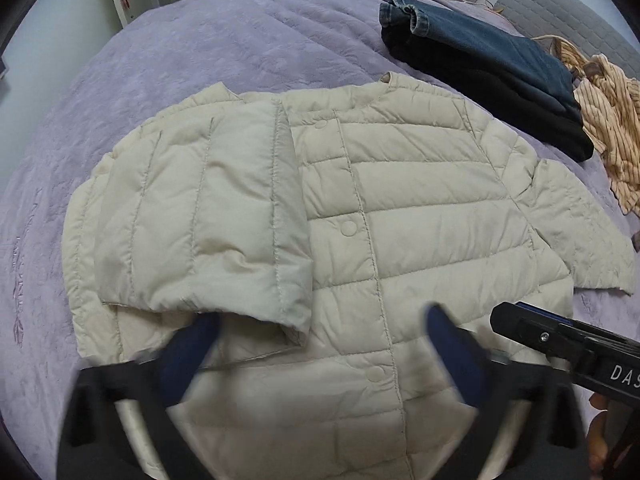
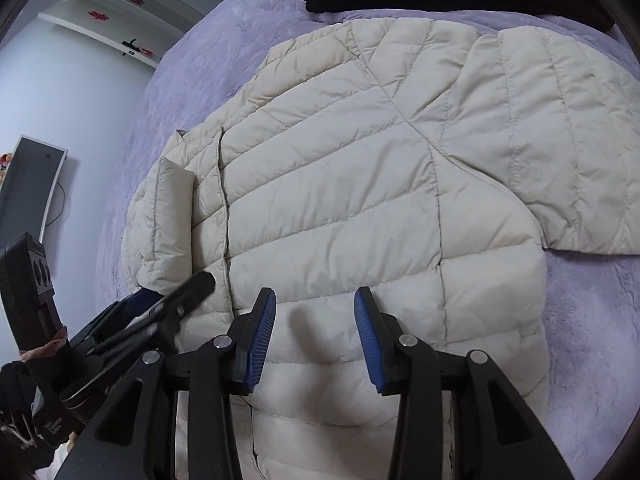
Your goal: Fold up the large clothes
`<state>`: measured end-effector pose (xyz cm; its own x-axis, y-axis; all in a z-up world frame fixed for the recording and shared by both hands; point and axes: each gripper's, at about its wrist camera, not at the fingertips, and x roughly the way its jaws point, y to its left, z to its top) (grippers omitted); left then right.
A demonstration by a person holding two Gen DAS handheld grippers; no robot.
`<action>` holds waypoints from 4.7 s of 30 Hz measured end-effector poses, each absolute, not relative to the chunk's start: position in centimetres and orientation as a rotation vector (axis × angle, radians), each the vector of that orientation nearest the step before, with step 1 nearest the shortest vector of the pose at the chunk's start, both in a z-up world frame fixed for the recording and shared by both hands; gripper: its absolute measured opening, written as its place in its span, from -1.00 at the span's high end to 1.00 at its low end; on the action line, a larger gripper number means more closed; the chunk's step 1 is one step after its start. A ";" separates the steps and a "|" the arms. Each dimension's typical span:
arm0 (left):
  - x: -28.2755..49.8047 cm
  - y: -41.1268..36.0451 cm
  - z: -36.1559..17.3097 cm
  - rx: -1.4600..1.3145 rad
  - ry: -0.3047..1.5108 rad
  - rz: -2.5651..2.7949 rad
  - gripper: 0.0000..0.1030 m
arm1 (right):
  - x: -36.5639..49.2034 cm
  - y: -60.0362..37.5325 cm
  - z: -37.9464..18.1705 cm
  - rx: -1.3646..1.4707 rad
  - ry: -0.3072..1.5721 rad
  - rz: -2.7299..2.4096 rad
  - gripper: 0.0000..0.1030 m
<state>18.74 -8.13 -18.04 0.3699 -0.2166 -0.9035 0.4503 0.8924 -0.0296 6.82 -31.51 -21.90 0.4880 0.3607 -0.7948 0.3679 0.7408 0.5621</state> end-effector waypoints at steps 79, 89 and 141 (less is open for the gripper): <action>29.9 10.6 -20.2 0.177 1.108 0.027 -0.99 | 9.8 -32.9 -24.0 1.093 1.058 -0.139 0.80; 25.2 7.5 -17.5 0.198 1.142 -0.071 -0.99 | 6.4 -33.6 -22.0 1.063 1.075 -0.124 -0.19; 9.7 -18.6 -14.9 0.307 1.294 -0.436 -0.99 | -12.8 -62.2 -29.6 1.691 0.575 -0.426 -1.00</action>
